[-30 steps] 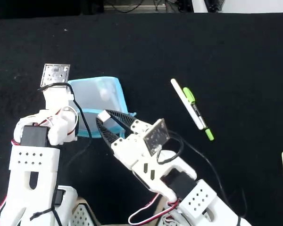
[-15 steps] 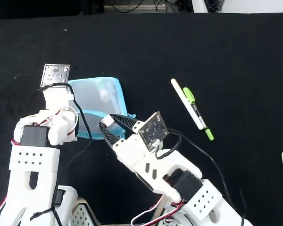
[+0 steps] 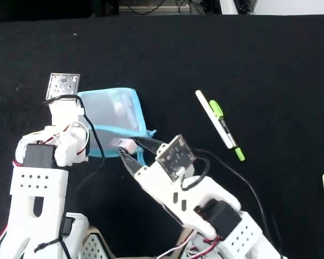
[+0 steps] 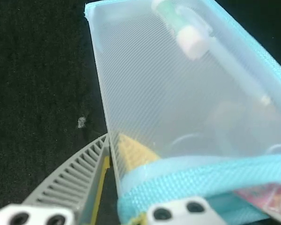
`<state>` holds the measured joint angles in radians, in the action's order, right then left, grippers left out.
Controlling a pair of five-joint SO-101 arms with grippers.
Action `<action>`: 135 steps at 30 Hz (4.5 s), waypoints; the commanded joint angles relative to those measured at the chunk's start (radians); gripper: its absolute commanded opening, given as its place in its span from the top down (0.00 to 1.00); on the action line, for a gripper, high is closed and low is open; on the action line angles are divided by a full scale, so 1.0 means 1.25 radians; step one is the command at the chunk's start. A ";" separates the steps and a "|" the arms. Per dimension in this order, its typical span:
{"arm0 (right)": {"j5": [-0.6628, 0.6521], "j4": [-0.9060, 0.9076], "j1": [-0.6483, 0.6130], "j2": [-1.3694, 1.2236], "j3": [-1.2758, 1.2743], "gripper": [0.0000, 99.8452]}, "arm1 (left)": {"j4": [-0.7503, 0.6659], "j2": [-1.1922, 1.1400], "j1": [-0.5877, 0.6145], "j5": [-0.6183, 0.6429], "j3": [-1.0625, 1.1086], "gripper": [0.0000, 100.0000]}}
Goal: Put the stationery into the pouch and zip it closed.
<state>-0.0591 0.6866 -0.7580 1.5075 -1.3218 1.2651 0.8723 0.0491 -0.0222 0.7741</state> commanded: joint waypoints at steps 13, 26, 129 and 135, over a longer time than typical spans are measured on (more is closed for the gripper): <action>-0.014 -0.210 -0.001 0.085 -0.164 0.99 | 0.018 -0.004 -0.002 0.011 -0.015 0.97; -0.014 -0.238 -0.004 -0.152 -0.039 0.99 | 0.018 -0.004 -0.002 0.011 -0.017 0.97; -0.108 -0.400 0.615 -1.303 0.635 0.87 | 0.018 -0.004 -0.001 0.011 -0.015 0.97; -0.113 -0.273 0.617 -1.417 0.781 0.87 | 0.018 -0.004 -0.001 0.011 -0.015 0.97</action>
<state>-0.1880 0.2524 -0.0077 -0.2263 -0.4964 1.2681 0.8723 0.0537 -0.0222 0.7679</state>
